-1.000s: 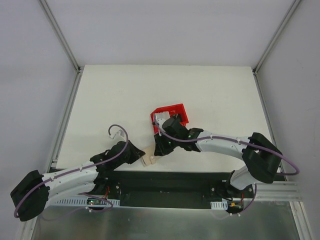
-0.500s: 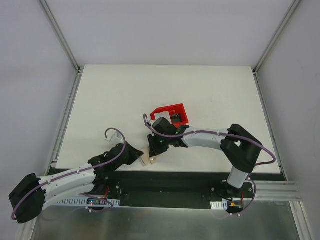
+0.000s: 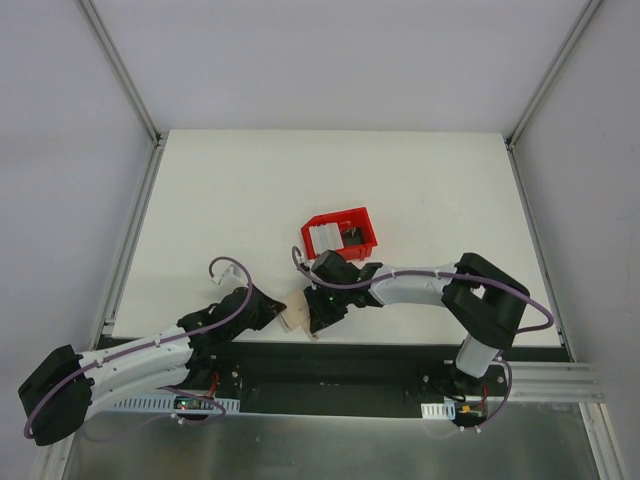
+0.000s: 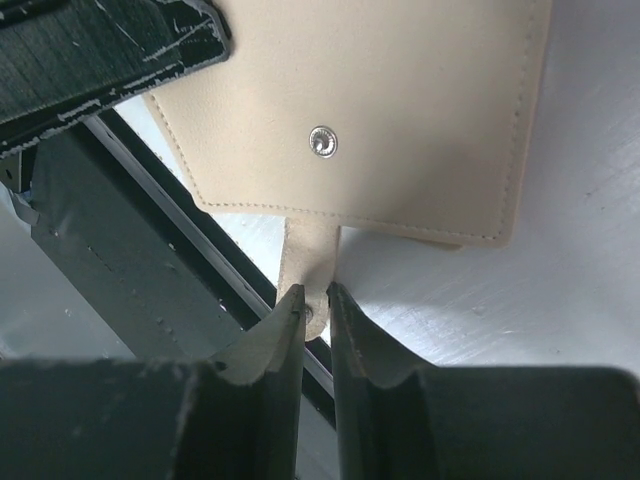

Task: Put the credit cards into the card holder
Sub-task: Open the card holder at the center of the board.

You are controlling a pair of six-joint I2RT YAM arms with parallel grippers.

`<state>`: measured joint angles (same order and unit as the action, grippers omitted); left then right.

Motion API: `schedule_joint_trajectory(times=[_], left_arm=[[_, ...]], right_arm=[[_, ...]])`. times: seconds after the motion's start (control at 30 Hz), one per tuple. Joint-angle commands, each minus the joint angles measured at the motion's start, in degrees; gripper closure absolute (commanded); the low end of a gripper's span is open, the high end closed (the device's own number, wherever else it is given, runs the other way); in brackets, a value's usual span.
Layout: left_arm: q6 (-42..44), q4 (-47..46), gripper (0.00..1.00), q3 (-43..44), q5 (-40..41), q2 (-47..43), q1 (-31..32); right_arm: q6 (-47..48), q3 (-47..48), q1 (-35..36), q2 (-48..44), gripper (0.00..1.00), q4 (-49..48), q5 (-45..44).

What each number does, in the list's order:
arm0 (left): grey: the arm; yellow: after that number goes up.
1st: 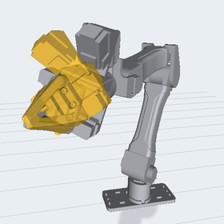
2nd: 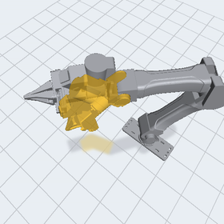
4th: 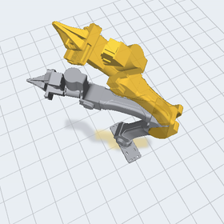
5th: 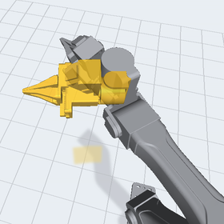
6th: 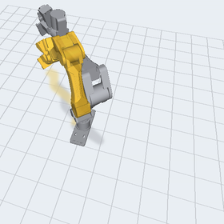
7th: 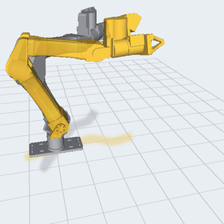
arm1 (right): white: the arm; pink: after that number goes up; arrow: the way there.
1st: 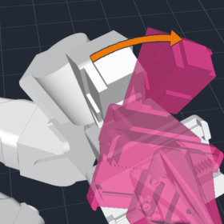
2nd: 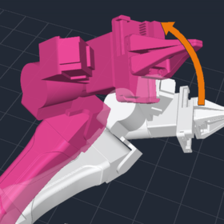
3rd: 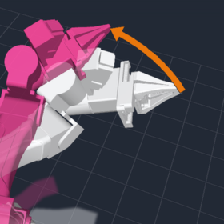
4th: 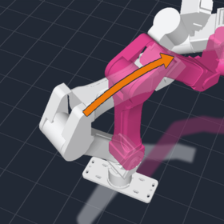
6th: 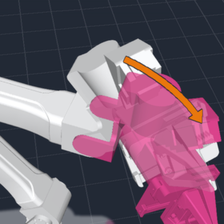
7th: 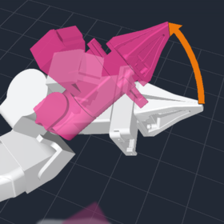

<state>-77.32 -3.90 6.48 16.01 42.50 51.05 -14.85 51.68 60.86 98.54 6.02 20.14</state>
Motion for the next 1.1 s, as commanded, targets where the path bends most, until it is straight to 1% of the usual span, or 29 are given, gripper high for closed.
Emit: schedule_joint_trajectory(times=[0.0,0.07,0.13,0.2,0.27,0.33,0.4,0.5,0.53,0.6,0.67,0.73,0.8,0.87,0.97,1.03,1.07], left_arm=[[-0.3,1.9,0.88,0.2,1.8,0.1,0.4],[0.8,2.0,0.79,0.5,1.4,-0.2,0.3],[4.0,3.4,0.71,1.9,1.4,-0.6,0.4],[7.6,6.8,0.62,4.0,1.6,-0.2,0.4],[12.0,10.4,0.49,6.9,2.3,0.5,0.4],[14.9,13.6,0.43,9.1,3.1,1.6,0.4],[18.2,15.1,0.32,10.9,3.3,2.6,0.2],[20.7,19.0,0.29,14.0,5.0,3.7,0.3],[21.8,19.5,0.25,14.5,5.3,4.0,0.2],[24.2,20.1,0.22,16.3,5.7,4.3,0.2],[27.7,20.2,0.16,17.7,5.4,5.3,-0.2],[31.3,20.3,0.14,19.3,4.6,7.0,-0.8],[36.3,19.5,0.12,21.0,2.1,9.3,-1.6],[41.3,18.1,0.12,22.4,-2.3,12.7,-2.8],[45.5,16.9,0.12,23.7,-7.8,16.6,-4.6],[45.8,16.3,0.12,23.7,-9.9,17.6,-5.4],[46.5,15.2,0.12,23.2,-12.4,17.8,-6.3]], right_arm=[[-1.3,0.5,1.1,-0.4,0.81,0.6,-1.9],[-1.7,0.8,1.7,0.2,0.82,1.5,-3.7],[-2.1,0.4,2.2,0.3,0.82,2.3,-5.8],[-2.7,0.4,2.4,0.4,0.82,3.2,-8.0],[-2.5,0.3,2.5,0.6,0.83,3.3,-8.4],[-3.0,0.2,2.6,0.6,0.83,3.4,-9.2],[-3.0,0.2,2.6,0.7,0.83,3.4,-9.6],[-3.2,0.2,2.6,0.8,0.83,3.6,-10.6],[-3.3,0.1,2.6,0.8,0.83,3.6,-10.7],[-3.6,0.1,2.6,0.9,0.83,3.6,-10.9],[-3.8,-0.1,2.6,1.0,0.83,3.3,-11.1],[-4.1,-0.4,2.6,0.9,0.83,2.8,-11.3],[-4.7,-0.8,2.6,0.7,0.83,2.2,-11.6],[-5.4,-1.5,2.5,0.3,0.83,0.8,-11.6],[-7.6,-2.5,2.4,0.0,0.83,-1.4,-11.8],[-9.0,-3.1,2.2,-0.3,0.83,-2.4,-12.4],[-9.8,-3.4,2.2,-0.4,0.82,-2.9,-12.6]])
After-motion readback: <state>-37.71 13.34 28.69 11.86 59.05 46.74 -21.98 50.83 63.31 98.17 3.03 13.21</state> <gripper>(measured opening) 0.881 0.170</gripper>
